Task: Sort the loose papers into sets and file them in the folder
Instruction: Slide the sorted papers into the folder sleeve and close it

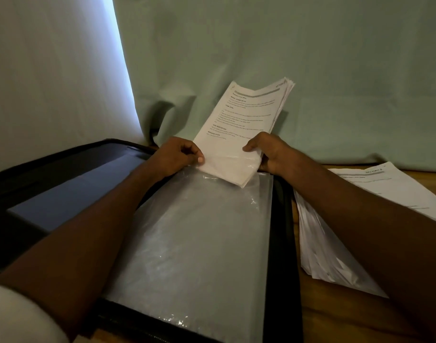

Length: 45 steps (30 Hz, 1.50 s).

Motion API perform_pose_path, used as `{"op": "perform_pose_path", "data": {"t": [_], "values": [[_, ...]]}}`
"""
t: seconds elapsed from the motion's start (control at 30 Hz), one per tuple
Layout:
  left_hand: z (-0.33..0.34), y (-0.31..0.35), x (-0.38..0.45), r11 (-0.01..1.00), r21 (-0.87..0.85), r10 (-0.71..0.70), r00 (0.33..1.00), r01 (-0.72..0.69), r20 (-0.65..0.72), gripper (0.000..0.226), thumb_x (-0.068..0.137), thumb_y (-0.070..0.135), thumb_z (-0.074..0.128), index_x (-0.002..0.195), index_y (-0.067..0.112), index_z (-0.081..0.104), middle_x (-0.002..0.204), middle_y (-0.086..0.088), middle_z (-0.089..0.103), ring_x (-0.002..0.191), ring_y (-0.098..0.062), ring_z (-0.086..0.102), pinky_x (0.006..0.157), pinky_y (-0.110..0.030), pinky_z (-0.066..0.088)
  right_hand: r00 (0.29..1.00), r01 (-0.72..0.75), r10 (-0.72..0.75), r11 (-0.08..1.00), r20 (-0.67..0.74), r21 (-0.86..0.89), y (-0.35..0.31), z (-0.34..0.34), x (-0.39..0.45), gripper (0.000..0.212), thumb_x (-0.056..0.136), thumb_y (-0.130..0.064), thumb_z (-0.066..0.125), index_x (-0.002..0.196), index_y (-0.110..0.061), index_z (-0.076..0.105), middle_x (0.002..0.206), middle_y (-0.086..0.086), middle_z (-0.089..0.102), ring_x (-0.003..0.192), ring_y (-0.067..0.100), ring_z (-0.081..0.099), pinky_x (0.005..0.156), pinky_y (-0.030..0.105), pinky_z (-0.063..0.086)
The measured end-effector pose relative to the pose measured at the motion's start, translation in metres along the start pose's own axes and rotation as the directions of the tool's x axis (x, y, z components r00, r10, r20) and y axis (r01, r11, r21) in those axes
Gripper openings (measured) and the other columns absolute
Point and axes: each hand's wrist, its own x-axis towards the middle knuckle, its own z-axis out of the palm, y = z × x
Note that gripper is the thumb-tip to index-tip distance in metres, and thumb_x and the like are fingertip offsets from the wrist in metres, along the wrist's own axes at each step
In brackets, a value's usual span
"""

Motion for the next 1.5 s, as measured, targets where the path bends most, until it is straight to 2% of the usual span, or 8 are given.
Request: {"op": "perform_pose_path", "data": {"t": [0.3,0.5,0.77,0.9,1.07,1.2,1.33,1.5], "values": [[-0.011,-0.013,0.002,0.965,0.262,-0.018,1.0,0.012,0.022,0.006,0.09,0.017,0.077,0.095,0.017,0.08,0.094,0.006,0.075,0.085,0.0,0.066,0.081,-0.014,0.045,0.997,0.032,-0.035,0.999,-0.066,-0.035,-0.009,-0.009,-0.005,0.051,0.075,0.019,0.055,0.118,-0.006,0.065,0.109,0.013,0.07,0.098,0.036,0.067,0.063,0.046,0.061],[-0.004,-0.015,0.004,0.959,0.28,-0.008,0.996,0.034,-0.093,0.007,0.092,0.011,0.073,0.093,0.011,0.08,0.093,0.001,0.075,0.085,-0.009,0.065,0.079,-0.016,0.044,0.991,0.08,-0.085,0.995,-0.104,-0.05,-0.007,-0.006,-0.003,0.054,0.066,0.017,0.058,0.114,-0.005,0.067,0.112,0.015,0.07,0.103,0.04,0.066,0.082,0.063,0.057],[-0.005,-0.019,0.003,0.951,0.309,0.014,1.0,-0.01,-0.01,0.021,0.094,0.002,0.066,0.107,0.017,0.075,0.102,0.002,0.071,0.094,-0.009,0.063,0.078,-0.004,0.039,0.99,0.059,-0.058,0.998,-0.125,-0.002,-0.004,-0.008,-0.006,0.039,0.069,0.014,0.055,0.101,-0.005,0.069,0.103,0.011,0.072,0.091,0.035,0.068,0.068,0.048,0.062],[-0.009,-0.019,0.002,0.924,0.38,0.036,0.999,-0.036,0.007,0.028,0.094,-0.006,0.059,0.101,0.013,0.078,0.104,0.0,0.075,0.097,-0.014,0.065,0.088,-0.02,0.045,0.985,0.083,-0.082,0.997,-0.153,0.0,-0.006,-0.007,-0.005,0.047,0.064,0.014,0.056,0.108,0.0,0.069,0.107,0.015,0.072,0.098,0.039,0.068,0.08,0.063,0.058],[-0.013,-0.02,0.001,0.92,0.393,-0.002,1.0,0.0,0.005,0.026,0.094,-0.005,0.061,0.096,0.013,0.08,0.104,-0.001,0.073,0.096,-0.014,0.064,0.09,-0.023,0.046,0.982,0.07,-0.067,0.998,-0.174,0.009,-0.008,-0.004,-0.007,0.026,0.073,0.008,0.056,0.093,-0.004,0.066,0.096,0.009,0.068,0.086,0.031,0.065,0.07,0.045,0.06],[-0.011,-0.012,-0.003,0.92,0.382,0.065,0.996,-0.081,0.055,0.012,0.094,0.007,0.071,0.099,0.013,0.08,0.105,0.003,0.07,0.095,-0.008,0.062,0.091,-0.018,0.043,0.987,0.072,-0.07,0.997,-0.144,0.01,-0.002,-0.008,0.002,0.043,0.083,0.007,0.062,0.124,-0.005,0.067,0.118,0.014,0.07,0.104,0.036,0.067,0.086,0.058,0.057],[-0.012,-0.01,-0.003,0.945,0.312,0.074,0.992,-0.102,0.102,0.012,0.09,0.008,0.076,0.098,0.016,0.08,0.1,0.01,0.067,0.089,0.014,0.061,0.083,0.002,0.04,0.988,0.059,-0.056,0.998,-0.143,0.018,-0.001,-0.016,0.006,0.051,0.084,0.012,0.062,0.13,-0.008,0.065,0.118,0.011,0.071,0.104,0.036,0.069,0.08,0.06,0.058],[-0.01,-0.01,-0.001,0.932,0.352,0.068,0.996,-0.086,0.063,0.011,0.091,0.002,0.067,0.089,0.008,0.077,0.096,-0.001,0.07,0.095,-0.014,0.064,0.09,-0.027,0.048,0.994,0.047,-0.046,0.999,-0.1,0.012,-0.004,-0.016,0.005,0.049,0.086,0.011,0.063,0.13,-0.01,0.065,0.118,0.01,0.072,0.105,0.035,0.068,0.081,0.057,0.058]]}}
